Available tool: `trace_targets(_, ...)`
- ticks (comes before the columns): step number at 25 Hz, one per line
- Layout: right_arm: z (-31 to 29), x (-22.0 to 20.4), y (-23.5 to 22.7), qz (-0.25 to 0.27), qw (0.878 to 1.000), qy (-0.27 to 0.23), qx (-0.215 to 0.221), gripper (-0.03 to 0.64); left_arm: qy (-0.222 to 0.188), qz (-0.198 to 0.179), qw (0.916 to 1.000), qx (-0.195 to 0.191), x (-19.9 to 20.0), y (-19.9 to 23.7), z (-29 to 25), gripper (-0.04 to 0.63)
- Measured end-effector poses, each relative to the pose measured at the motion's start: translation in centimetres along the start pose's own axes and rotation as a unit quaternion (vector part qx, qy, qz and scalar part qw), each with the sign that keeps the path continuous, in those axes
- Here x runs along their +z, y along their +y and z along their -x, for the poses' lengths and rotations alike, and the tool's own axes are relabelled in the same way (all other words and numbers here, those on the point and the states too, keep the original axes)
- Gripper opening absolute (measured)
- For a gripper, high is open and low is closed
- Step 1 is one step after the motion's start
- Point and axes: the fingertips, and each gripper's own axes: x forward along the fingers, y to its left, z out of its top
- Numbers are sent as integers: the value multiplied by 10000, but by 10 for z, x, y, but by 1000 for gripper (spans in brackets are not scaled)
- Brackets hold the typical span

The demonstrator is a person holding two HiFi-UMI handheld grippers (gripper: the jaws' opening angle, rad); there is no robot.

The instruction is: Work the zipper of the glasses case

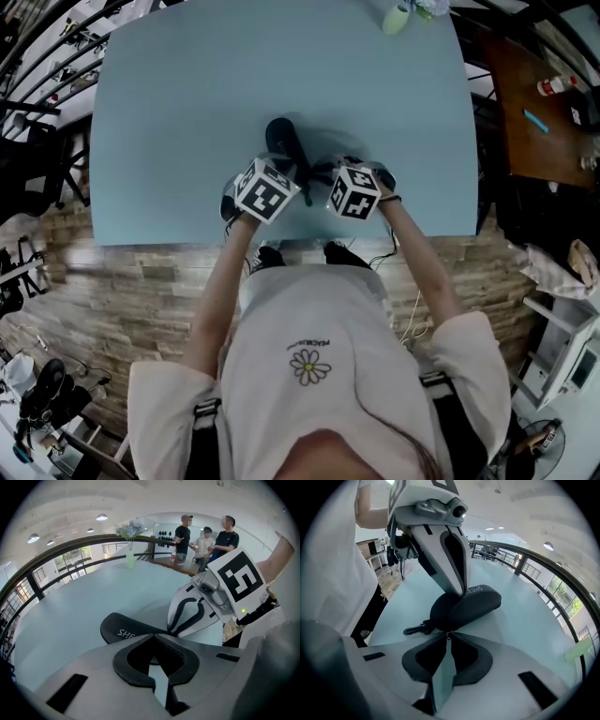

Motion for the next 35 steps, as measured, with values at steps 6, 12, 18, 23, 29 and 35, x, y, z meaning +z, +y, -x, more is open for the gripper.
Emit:
trace_targets(6, 3, -6, -2, -269, 9995, -65, -152, 12, -22, 20, 10000, 48, 1, -2, -3, 15)
trace_targets(12, 4, -1, 1, -989, 9951, -43, 57, 9, -32, -51, 10000, 76, 0, 0, 0, 15)
trace_targets(18, -4, 23, 34, -1153, 9932, -84, 148, 9, -37, -179, 9998, 27, -1, 0, -1, 15)
trace_targets(23, -8, 30, 36, -1503, 9886, -57, -102, 9, -41, -474, 9988, -124, -1, -1, 3, 15)
trace_targets(29, 20, -22, 20, -893, 9905, 707, -775, 8, 22, -1020, 9945, -213, 5, -14, 3, 15)
trace_targets(35, 45, -62, -7, -833, 9769, 1302, -1478, 8, -204, -1463, 9885, -332, 28, -29, 4, 15)
